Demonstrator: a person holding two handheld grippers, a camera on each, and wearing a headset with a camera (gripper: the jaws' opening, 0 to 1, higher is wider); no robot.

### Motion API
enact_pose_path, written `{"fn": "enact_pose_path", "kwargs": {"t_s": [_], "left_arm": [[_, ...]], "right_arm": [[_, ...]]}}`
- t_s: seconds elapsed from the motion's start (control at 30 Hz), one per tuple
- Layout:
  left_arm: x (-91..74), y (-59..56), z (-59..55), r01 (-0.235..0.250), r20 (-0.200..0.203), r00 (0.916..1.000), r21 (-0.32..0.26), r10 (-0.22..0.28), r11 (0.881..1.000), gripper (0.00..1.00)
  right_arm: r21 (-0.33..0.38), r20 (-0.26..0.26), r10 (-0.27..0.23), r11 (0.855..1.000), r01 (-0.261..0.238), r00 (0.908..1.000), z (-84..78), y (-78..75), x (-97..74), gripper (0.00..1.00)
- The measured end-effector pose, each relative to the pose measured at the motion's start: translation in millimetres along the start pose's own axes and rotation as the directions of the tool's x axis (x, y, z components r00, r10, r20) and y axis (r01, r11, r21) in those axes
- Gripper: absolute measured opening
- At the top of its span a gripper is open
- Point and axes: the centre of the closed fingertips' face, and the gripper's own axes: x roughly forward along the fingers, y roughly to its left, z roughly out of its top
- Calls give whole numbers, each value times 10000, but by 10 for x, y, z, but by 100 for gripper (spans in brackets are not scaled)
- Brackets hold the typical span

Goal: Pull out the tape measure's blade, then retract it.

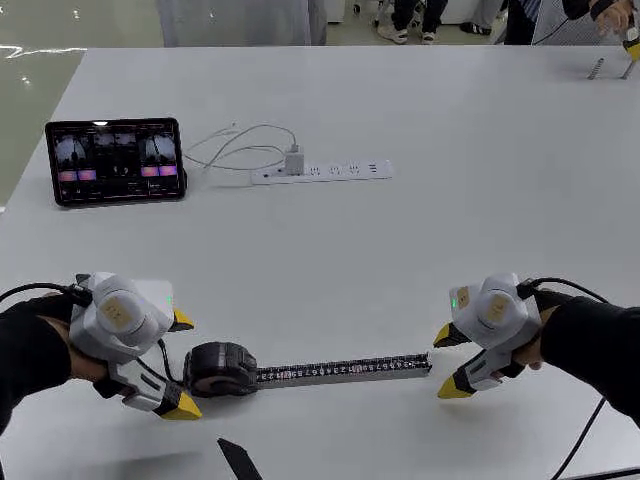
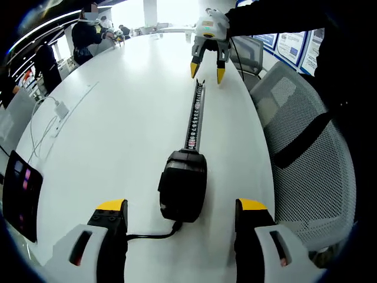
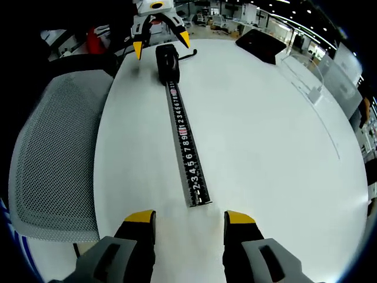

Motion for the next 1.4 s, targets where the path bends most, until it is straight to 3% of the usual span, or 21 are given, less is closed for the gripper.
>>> {"fn": "enact_pose_path", "kwargs": {"t_s": [0.1, 0.17, 0.27, 0.33, 0.4, 0.5, 0.53, 0.6, 0.63, 0.7, 0.83, 0.9, 1.0, 1.03, 1.07, 1.13, 1.2, 1.27, 1.33, 1.4], "left_arm": [[-49, 13, 79, -180, 517, 9984, -830, 223, 9964, 77], [-68, 25, 105, -313, 819, 9958, -1228, 415, 9919, 81], [-78, 64, 4, -697, 924, 9920, -1712, 864, 9828, 88], [-97, 62, -11, -773, 1100, 9884, -2276, 1045, 9707, 90], [-137, 64, -22, -810, 1382, 9825, -2877, 1251, 9543, 91], [-212, 153, -46, -1428, 1680, 9616, -3684, 2169, 9186, 91], [-236, 180, -43, -1529, 1912, 9488, -4181, 2513, 8954, 93], [-259, 189, -71, -1562, 2117, 9349, -4752, 2848, 8659, 95], [-264, 190, -101, -1644, 2054, 9320, -4946, 2986, 8534, 98], [-263, 161, -144, -1591, 2097, 9306, -5061, 2999, 8477, 99], [-327, 168, -233, -2092, 1962, 9150, -5164, 3525, 8304, 99], [-363, 182, -256, -2143, 2075, 8987, -5608, 3863, 7998, 99], [-403, 187, -337, -2435, 1985, 8770, -6015, 4376, 7608, 99], [-412, 167, -374, -2509, 1949, 8738, -6040, 4454, 7564, 99], [-425, 151, -397, -2562, 1921, 8705, -6092, 4531, 7505, 99], [-444, 111, -454, -2719, 1816, 8666, -6090, 4647, 7451, 99], [-472, 70, -492, -2833, 1869, 8594, -6007, 4759, 7476, 99], [-502, 47, -532, -2903, 1851, 8549, -6035, 4846, 7426, 99], [-550, 57, -562, -3086, 1842, 8425, -6052, 5062, 7338, 99], [-608, 56, -585, -3041, 1908, 8320, -6285, 5209, 7159, 99]], "right_arm": [[666, 442, -246, 9975, 216, 9987, 54, -16, -34, 52], [733, 600, -345, 9969, 301, 9976, 56, -19, -48, 55], [1302, 1065, -666, 9901, 525, 9921, 85, -3, -61, 57], [1552, 1204, -785, 9861, 593, 9896, 76, 9, -72, 59], [1909, 1483, -1122, 9781, 829, 9826, 89, 0, -95, 61], [2366, 1786, -1587, 9649, 1141, 9710, 111, -16, -122, 69], [2651, 1987, -1848, 9556, 1287, 9625, 128, -36, -132, 71], [3145, 2297, -1983, 9416, 1201, 9528, 160, -16, -161, 74], [3192, 2312, -2077, 9391, 1276, 9505, 154, -17, -175, 76], [3251, 2365, -2273, 9347, 1436, 9447, 148, -3, -205, 80], [3630, 2497, -2717, 9161, 1703, 9294, 113, -11, -256, 88], [3900, 2618, -3045, 9014, 1882, 9158, 113, -7, -303, 89], [4439, 2968, -3625, 8715, 2085, 8835, 117, 10, -391, 92], [4635, 3125, -3857, 8596, 2150, 8681, 107, 29, -421, 92], [4762, 3151, -3918, 8531, 2131, 8644, 83, 56, -429, 94], [5185, 3305, -4235, 8282, 2127, 8434, 35, 76, -449, 97], [5381, 3448, -4233, 8204, 1931, 8378, -6, 129, -459, 99], [5243, 3319, -4311, 8237, 2158, 8391, -68, 158, -486, 99], [5342, 3310, -4439, 8156, 2224, 8327, -110, 170, -520, 99], [5463, 3404, -4563, 8076, 2220, 8222, -144, 201, -565, 99]]}}
